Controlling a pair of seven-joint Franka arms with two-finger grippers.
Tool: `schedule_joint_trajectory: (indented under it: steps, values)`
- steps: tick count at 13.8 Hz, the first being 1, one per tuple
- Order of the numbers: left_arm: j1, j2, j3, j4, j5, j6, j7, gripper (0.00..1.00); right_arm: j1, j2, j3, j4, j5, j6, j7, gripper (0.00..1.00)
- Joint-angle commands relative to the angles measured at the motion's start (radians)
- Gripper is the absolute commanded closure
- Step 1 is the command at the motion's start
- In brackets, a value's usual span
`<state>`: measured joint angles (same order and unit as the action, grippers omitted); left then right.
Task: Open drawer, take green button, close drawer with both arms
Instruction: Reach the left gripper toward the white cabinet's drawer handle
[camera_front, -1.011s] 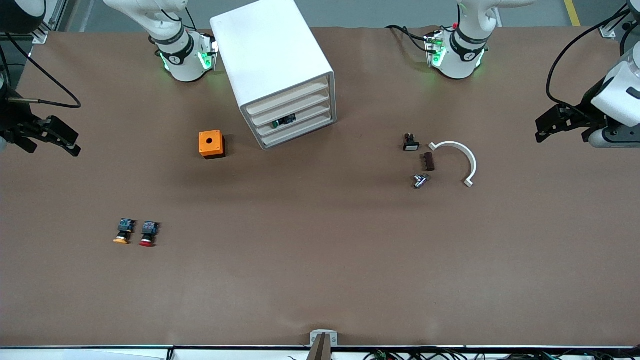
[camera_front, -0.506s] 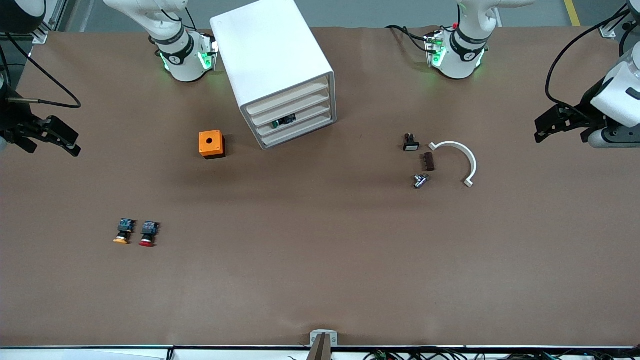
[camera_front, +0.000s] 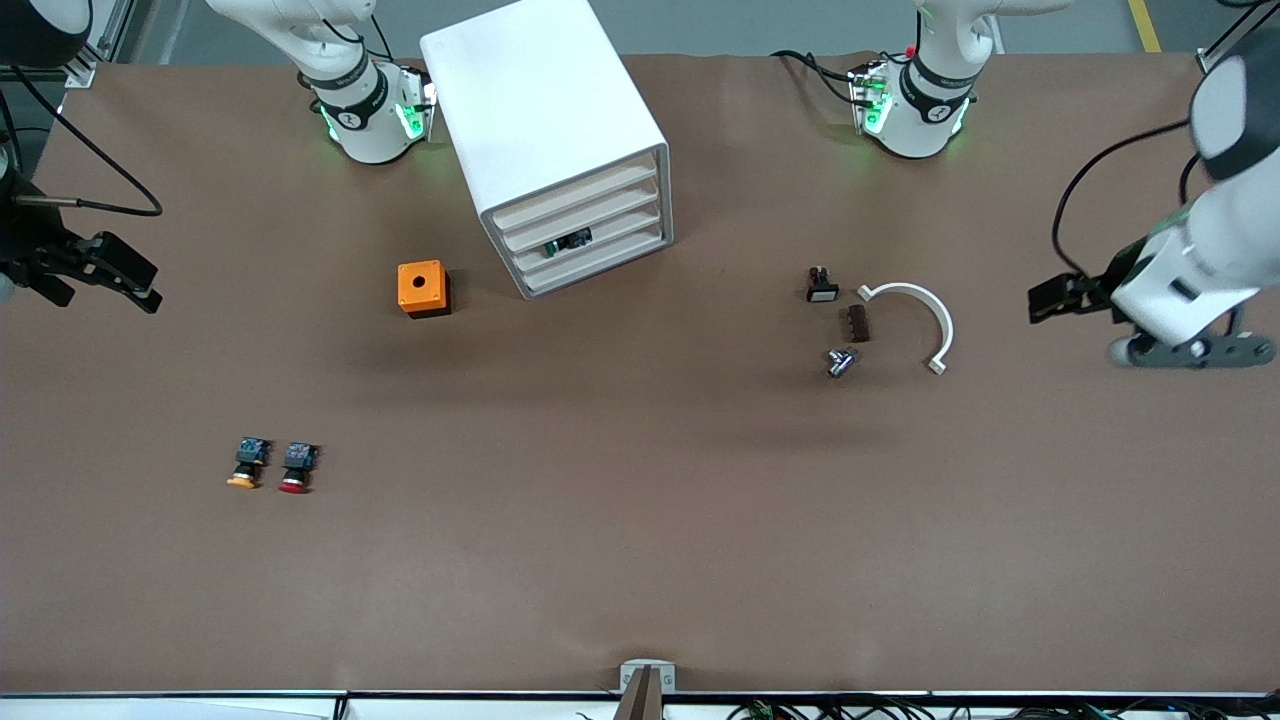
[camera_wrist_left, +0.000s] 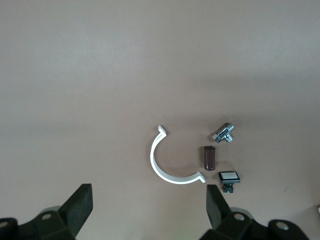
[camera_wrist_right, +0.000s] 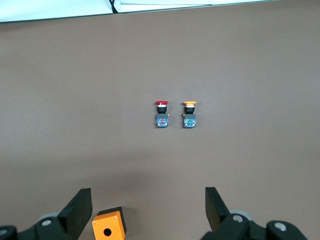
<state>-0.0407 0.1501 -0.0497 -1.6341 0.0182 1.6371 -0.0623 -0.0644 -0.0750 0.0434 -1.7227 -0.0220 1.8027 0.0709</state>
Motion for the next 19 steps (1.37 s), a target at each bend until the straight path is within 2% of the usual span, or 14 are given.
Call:
schedule_joint_trajectory:
  steps: [1, 4, 7, 9, 11, 12, 17, 19]
  values:
    - [-0.018, 0.066, 0.002, 0.019, -0.009, 0.001, -0.043, 0.00, -0.006, -0.006, 0.007, -0.002, -0.016, 0.000, -0.005, 0.00]
    - [-0.067, 0.120, -0.001, 0.030, -0.010, 0.013, -0.128, 0.00, -0.006, -0.006, 0.007, -0.002, -0.016, 0.000, -0.005, 0.00]
    - [-0.117, 0.187, -0.015, 0.086, -0.026, -0.023, -0.250, 0.00, -0.006, -0.005, 0.007, -0.002, -0.016, 0.000, -0.005, 0.00]
    - [-0.162, 0.247, -0.016, 0.170, -0.105, -0.086, -0.440, 0.00, -0.006, -0.006, 0.007, 0.000, -0.016, 0.000, -0.005, 0.00]
    - [-0.195, 0.307, -0.016, 0.239, -0.219, -0.089, -0.661, 0.00, -0.006, -0.005, 0.007, 0.000, -0.016, 0.000, -0.005, 0.00]
    - [-0.205, 0.327, -0.016, 0.244, -0.266, -0.089, -0.782, 0.00, -0.006, -0.005, 0.007, -0.002, -0.016, 0.000, -0.005, 0.00]
    - [-0.298, 0.408, -0.018, 0.254, -0.277, -0.158, -1.155, 0.01, -0.006, -0.005, 0.007, -0.002, -0.016, 0.000, -0.005, 0.00]
    - [-0.311, 0.466, -0.024, 0.298, -0.346, -0.158, -1.359, 0.01, -0.006, -0.005, 0.007, -0.002, -0.016, 0.000, -0.005, 0.00]
